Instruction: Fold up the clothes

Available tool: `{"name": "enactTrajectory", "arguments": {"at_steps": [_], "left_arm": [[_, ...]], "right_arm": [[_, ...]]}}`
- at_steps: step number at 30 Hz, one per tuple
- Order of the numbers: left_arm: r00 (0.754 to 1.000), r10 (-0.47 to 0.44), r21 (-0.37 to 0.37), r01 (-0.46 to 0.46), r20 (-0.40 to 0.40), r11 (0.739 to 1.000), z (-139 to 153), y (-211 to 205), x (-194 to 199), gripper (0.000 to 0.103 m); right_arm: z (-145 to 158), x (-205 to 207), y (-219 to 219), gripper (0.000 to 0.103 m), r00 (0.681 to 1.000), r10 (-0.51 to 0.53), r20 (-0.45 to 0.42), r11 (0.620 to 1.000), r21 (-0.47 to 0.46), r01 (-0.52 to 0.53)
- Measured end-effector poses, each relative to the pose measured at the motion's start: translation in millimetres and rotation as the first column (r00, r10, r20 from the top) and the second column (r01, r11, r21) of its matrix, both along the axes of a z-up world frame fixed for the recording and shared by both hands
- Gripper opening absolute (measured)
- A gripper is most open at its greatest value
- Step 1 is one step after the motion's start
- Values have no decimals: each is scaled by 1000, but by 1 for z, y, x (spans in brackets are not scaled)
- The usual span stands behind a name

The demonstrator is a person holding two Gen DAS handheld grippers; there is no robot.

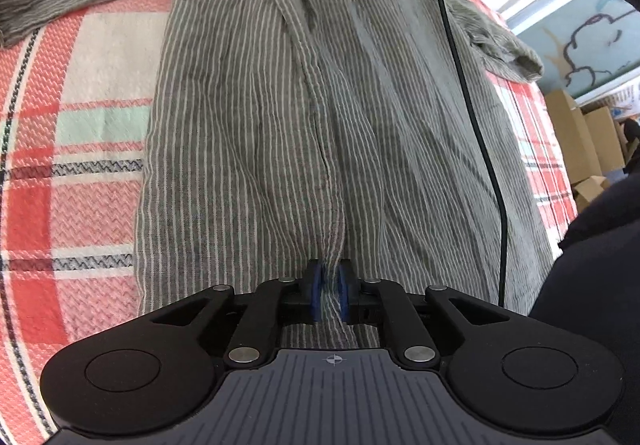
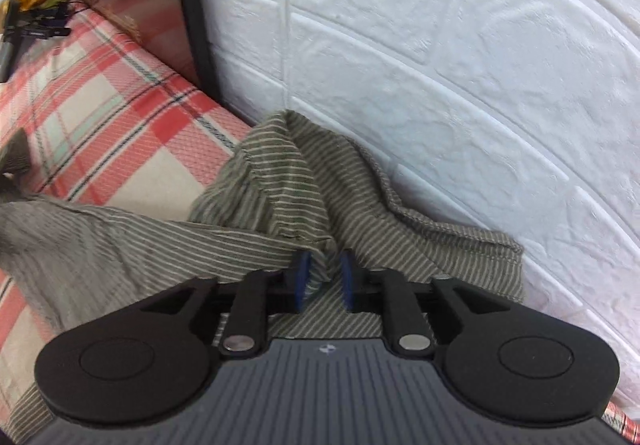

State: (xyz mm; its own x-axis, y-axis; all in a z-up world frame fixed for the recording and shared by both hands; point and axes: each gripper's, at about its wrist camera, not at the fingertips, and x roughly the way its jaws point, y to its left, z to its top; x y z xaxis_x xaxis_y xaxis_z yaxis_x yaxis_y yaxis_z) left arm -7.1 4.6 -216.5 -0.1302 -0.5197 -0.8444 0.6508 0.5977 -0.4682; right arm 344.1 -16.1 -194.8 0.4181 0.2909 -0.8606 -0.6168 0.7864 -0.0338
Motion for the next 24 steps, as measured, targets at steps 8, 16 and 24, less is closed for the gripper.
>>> {"name": "enactTrajectory", "arguments": {"at_steps": [8,16,24], "left_arm": [[997,8,-9,-7,73,1000,31,-1,-1,68],[975,130,32,-138,180,990,58,31,1,74],[950,238,163,-272,200,948,39,65,13,74]], "right_arm": [[44,-26,-26,40,992,-91,83,993,82,85],[70,-133,-61,41,998,-63,19,959,278,55],[22,-260,-75,41,963,-65,-262,926,343,156]]}}
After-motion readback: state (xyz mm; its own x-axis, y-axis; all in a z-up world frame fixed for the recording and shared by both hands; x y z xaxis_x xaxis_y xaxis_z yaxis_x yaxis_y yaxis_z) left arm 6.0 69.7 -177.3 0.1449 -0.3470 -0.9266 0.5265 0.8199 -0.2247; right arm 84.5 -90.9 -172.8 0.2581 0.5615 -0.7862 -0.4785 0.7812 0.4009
